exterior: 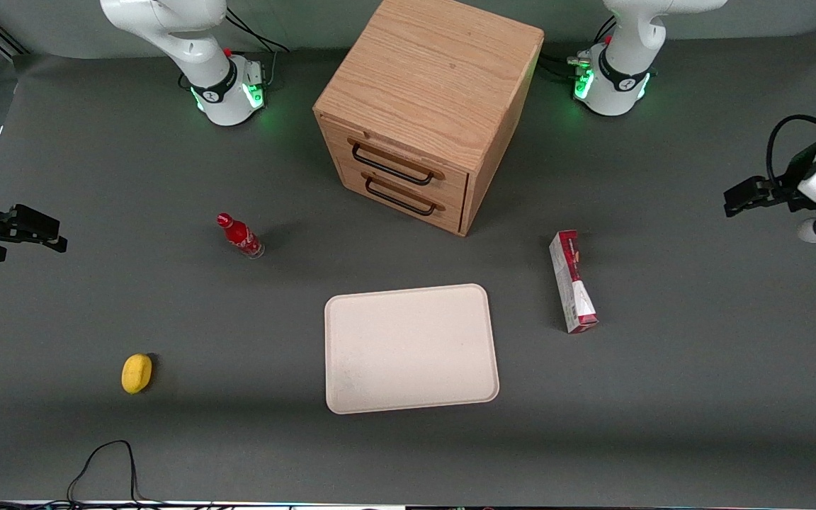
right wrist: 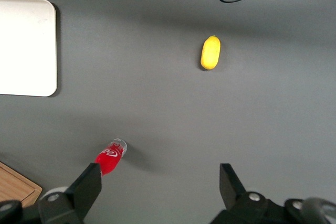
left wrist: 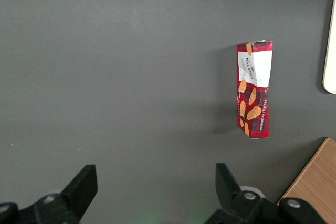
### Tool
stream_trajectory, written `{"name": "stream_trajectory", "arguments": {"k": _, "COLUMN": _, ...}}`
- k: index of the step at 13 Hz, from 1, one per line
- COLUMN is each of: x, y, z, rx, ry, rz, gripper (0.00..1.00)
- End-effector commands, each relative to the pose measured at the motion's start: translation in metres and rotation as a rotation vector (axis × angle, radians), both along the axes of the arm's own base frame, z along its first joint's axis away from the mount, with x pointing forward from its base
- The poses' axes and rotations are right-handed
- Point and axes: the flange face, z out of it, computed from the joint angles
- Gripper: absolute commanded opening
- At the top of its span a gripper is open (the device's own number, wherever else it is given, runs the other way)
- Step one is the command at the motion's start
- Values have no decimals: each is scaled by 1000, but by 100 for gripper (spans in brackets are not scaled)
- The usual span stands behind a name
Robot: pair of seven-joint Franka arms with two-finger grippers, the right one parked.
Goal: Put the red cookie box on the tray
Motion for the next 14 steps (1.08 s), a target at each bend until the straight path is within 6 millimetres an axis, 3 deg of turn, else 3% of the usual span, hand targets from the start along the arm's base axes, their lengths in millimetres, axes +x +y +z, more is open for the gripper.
{"name": "stream_trajectory", "arguments": {"k": 1, "x": 1, "y": -5, "z": 7, "rx": -8, "ry": 42, "rz": -17, "gripper": 100}}
{"name": "stream_trajectory", "arguments": {"k": 6, "x": 3, "y": -12, "z": 8, "rx": -6, "ry": 44, "rz": -31, "gripper": 100}}
{"name": "stream_trajectory", "arguments": {"k": 9, "x": 1, "y": -32, "z": 9, "rx": -5, "ry": 53, "rz": -49, "gripper": 100}}
{"name": "stream_trajectory", "arguments": {"k": 11, "x": 0, "y": -50, "z": 16, "rx": -5, "ry": 44, "rz": -66, "gripper": 100}}
{"name": "stream_trajectory", "arguments": {"k": 14, "x": 0, "y": -116, "z": 25, "rx": 0, "ry": 54, "rz": 8, "gripper": 100}}
